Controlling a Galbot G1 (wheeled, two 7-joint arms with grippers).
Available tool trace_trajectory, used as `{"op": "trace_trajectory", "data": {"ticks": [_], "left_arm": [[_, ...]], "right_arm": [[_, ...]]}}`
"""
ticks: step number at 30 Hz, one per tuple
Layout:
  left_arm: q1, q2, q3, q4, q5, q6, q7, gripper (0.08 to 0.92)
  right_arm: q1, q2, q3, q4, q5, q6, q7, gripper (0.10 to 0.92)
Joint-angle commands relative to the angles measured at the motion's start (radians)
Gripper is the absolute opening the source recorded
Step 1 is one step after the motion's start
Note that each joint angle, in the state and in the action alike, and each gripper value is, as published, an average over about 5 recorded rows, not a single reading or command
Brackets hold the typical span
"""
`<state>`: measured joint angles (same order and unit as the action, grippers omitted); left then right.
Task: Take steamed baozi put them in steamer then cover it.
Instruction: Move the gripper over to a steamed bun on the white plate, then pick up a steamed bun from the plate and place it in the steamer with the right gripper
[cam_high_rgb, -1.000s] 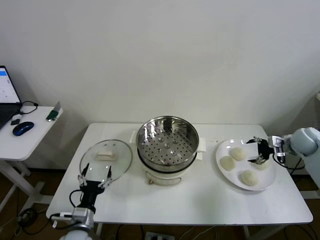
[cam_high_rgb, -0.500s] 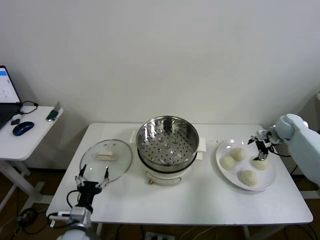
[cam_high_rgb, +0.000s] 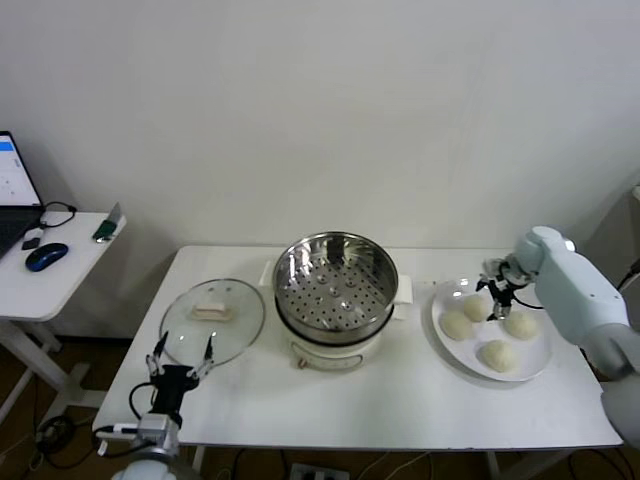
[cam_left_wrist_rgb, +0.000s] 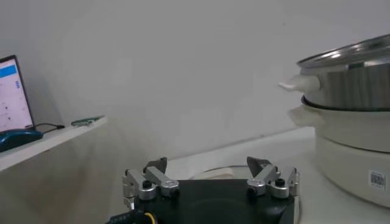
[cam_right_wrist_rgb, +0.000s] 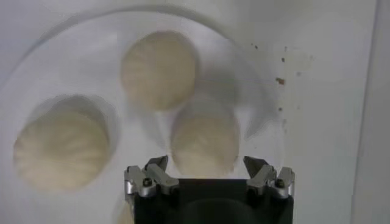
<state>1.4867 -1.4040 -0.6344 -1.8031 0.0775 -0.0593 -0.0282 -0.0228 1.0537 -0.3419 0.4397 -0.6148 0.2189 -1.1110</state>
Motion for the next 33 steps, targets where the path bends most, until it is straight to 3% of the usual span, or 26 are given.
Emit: {"op": "trace_trajectory", "data": {"ticks": [1, 6, 17, 24, 28, 33], "left_arm": [[0.0, 0.001, 0.0, 0.003, 0.004, 0.002, -0.005, 0.823], [0.002, 0.001, 0.0, 0.005, 0.004, 0.001, -0.005, 0.823], [0.015, -0.002, -0.003, 0.002, 0.004, -0.002, -0.007, 0.823], [0.027, -0.004, -0.01, 0.0, 0.004, -0.003, -0.01, 0.823], [0.035, -0.006, -0.013, -0.004, 0.004, -0.004, -0.011, 0.823], [0.046, -0.008, -0.013, -0.011, 0.004, -0.005, -0.011, 0.823]], "right_arm": [[0.016, 0.054, 0.007, -0.078, -0.038, 0.009, 0.006, 0.823], [0.018, 0.064, 0.016, -0.094, -0.051, 0.012, 0.005, 0.814], [0.036, 0.066, 0.019, -0.102, -0.063, 0.022, -0.004, 0.667], [0.053, 0.055, 0.001, -0.086, -0.049, 0.037, -0.013, 0.66], [0.084, 0.02, -0.081, -0.024, 0.017, 0.061, -0.032, 0.662], [0.164, -0.056, -0.283, 0.158, 0.192, 0.097, -0.069, 0.662]]}}
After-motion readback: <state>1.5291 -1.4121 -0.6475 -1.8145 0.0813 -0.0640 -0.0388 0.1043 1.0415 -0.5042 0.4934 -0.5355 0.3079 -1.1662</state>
